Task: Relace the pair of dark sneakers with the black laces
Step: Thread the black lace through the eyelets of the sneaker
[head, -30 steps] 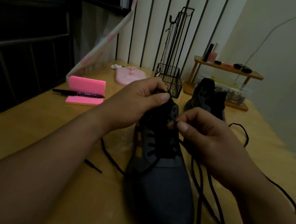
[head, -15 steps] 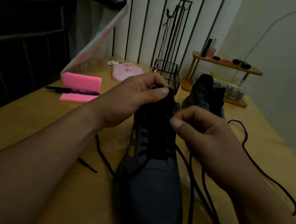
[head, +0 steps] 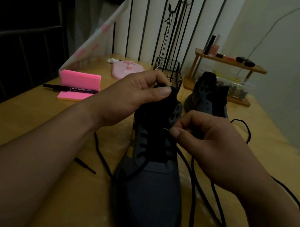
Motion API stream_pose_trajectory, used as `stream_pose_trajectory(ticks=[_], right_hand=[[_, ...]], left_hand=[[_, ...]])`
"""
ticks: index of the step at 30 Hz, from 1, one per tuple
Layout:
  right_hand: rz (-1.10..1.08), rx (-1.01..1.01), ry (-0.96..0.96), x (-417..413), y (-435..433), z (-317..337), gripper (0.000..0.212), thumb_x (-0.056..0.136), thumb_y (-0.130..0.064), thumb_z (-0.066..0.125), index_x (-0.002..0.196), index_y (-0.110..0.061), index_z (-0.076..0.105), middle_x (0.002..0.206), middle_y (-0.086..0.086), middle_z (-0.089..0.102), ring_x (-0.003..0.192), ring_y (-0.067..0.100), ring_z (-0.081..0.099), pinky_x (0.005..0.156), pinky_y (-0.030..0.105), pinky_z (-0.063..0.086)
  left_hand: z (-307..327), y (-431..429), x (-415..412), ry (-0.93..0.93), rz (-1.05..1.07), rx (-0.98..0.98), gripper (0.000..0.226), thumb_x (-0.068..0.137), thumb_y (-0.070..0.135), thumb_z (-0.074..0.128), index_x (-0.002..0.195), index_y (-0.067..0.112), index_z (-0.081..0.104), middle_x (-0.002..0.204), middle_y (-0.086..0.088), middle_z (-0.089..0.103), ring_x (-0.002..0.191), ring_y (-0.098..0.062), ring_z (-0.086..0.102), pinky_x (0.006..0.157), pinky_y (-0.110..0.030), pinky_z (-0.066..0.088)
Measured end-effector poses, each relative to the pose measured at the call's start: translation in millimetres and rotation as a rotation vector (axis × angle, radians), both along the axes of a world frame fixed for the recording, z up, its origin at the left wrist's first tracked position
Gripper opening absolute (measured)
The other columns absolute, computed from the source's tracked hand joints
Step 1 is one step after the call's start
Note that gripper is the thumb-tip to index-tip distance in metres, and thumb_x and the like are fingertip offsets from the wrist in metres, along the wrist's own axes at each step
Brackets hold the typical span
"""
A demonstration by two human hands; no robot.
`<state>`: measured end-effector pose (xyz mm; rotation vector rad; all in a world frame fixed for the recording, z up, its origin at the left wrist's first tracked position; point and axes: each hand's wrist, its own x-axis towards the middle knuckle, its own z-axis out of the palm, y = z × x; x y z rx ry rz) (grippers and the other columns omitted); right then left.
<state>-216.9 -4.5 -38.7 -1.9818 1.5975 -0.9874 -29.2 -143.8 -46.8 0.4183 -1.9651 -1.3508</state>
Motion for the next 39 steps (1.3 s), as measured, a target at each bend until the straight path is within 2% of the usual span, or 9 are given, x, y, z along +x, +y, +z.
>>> stream_pose_trajectory(ticks=[7,16,23,27,30,31,34,36,39], right_hand=[[0.004,-0.026,-0.038,10.2,-1.4,-4.1,0.008,0.097,-0.028,0.067,0.092,-0.029,0.072,0.089,-0.011,0.070,0.088,0.006,0.066,0.072,0.017,0.052],[-0.062,0.020,0.036,10.4,2.2,5.6,0.003,0.095,-0.035,0.066,0.093,-0.035,0.069,0.093,-0.016,0.071,0.088,0.001,0.066,0.071,0.014,0.052],[-0.087,0.087,-0.080,20.3,2.1,1.6,0.014,0.099,-0.028,0.065,0.088,-0.027,0.073,0.086,-0.015,0.073,0.082,-0.002,0.067,0.066,0.007,0.048],[-0.143,0.171,-0.223,25.2,1.5,-0.1,0.021,0.102,-0.034,0.062,0.091,-0.024,0.077,0.088,-0.013,0.077,0.081,-0.005,0.071,0.067,0.010,0.052],[-0.189,0.237,-0.361,34.5,1.5,-7.4,0.022,0.100,-0.035,0.066,0.090,-0.020,0.080,0.088,-0.006,0.080,0.083,0.007,0.076,0.079,0.030,0.060],[-0.203,0.242,-0.404,37.6,1.1,-10.2,0.023,0.099,-0.033,0.067,0.087,-0.017,0.080,0.086,-0.001,0.080,0.079,0.012,0.076,0.076,0.033,0.061],[-0.243,0.246,-0.516,40.4,1.8,-12.3,0.026,0.100,-0.025,0.068,0.085,-0.006,0.077,0.069,0.004,0.073,0.044,0.002,0.057,0.045,0.017,0.044],[-0.239,0.253,-0.521,40.7,4.1,-9.8,0.025,0.101,-0.021,0.067,0.084,-0.003,0.075,0.062,0.003,0.069,0.040,0.003,0.055,0.041,0.015,0.041],[-0.216,0.236,-0.442,44.4,3.6,-10.8,0.024,0.101,-0.026,0.068,0.085,-0.009,0.076,0.085,0.015,0.077,0.082,0.035,0.075,0.078,0.046,0.064]], left_hand=[[0.7,4.2,-2.8,-0.040,0.062,-0.084,0.010,0.107,0.015,0.054,0.107,0.009,0.063,0.097,-0.004,0.063,0.092,-0.015,0.062,0.083,-0.025,0.052],[1.5,6.7,-1.9,-0.046,0.092,-0.083,0.009,0.106,0.014,0.056,0.105,0.010,0.064,0.095,-0.003,0.065,0.089,-0.012,0.065,0.079,-0.021,0.054],[-0.3,7.1,-4.8,-0.068,0.152,-0.114,0.012,0.105,0.016,0.059,0.107,0.005,0.064,0.101,-0.020,0.068,0.089,-0.019,0.066,0.081,-0.034,0.055],[-2.0,7.7,-8.0,-0.094,0.210,-0.167,0.012,0.105,0.017,0.061,0.106,0.006,0.065,0.098,-0.018,0.068,0.087,-0.023,0.066,0.080,-0.042,0.056],[-3.5,9.7,-12.0,-0.081,0.270,-0.204,0.009,0.103,0.017,0.062,0.102,0.009,0.065,0.094,-0.013,0.069,0.084,-0.017,0.065,0.078,-0.038,0.055],[-4.1,10.4,-13.6,-0.078,0.290,-0.224,0.008,0.103,0.017,0.062,0.101,0.010,0.065,0.093,-0.012,0.068,0.084,-0.017,0.065,0.078,-0.039,0.055],[-5.6,15.7,-16.5,-0.088,0.331,-0.254,0.008,0.103,0.017,0.063,0.101,0.010,0.065,0.094,-0.010,0.068,0.089,-0.024,0.067,0.078,-0.040,0.056],[-3.3,19.8,-14.2,-0.091,0.317,-0.223,0.009,0.103,0.020,0.063,0.110,0.013,0.064,0.100,-0.006,0.070,0.094,-0.017,0.068,0.078,-0.032,0.057],[2.7,25.0,0.4,-0.075,0.363,-0.246,0.029,0.103,0.032,0.064,0.130,0.035,0.055,0.125,0.004,0.061,0.118,-0.005,0.060,0.095,-0.029,0.055]])
